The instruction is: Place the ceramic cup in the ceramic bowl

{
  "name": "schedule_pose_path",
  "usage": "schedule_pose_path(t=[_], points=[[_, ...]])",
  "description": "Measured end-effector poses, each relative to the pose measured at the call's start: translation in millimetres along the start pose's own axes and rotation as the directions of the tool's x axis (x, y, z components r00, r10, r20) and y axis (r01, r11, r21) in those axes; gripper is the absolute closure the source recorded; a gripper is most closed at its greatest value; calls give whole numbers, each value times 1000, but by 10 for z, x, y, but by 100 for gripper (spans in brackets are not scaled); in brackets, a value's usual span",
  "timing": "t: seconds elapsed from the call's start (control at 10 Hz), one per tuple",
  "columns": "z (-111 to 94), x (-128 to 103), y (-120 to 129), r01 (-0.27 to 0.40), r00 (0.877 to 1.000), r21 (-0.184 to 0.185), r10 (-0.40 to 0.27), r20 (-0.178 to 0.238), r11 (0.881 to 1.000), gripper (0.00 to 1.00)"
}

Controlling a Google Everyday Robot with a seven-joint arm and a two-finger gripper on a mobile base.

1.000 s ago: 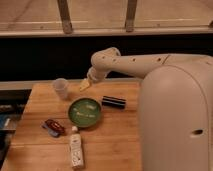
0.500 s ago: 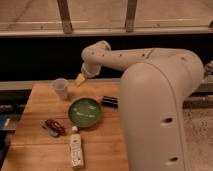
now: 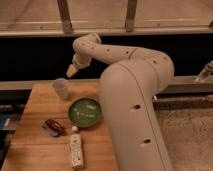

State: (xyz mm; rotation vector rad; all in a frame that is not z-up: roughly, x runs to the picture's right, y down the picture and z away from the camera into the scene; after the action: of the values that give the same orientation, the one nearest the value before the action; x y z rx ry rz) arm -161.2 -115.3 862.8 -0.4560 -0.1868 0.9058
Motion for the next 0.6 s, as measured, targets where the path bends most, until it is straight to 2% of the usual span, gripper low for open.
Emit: schedule_pose_path(t=[0.2, 0.6], points=[[8, 25, -1, 7, 1000, -10, -7, -2, 1000, 20], [379, -94, 268, 55, 998, -81, -57, -19, 995, 20]])
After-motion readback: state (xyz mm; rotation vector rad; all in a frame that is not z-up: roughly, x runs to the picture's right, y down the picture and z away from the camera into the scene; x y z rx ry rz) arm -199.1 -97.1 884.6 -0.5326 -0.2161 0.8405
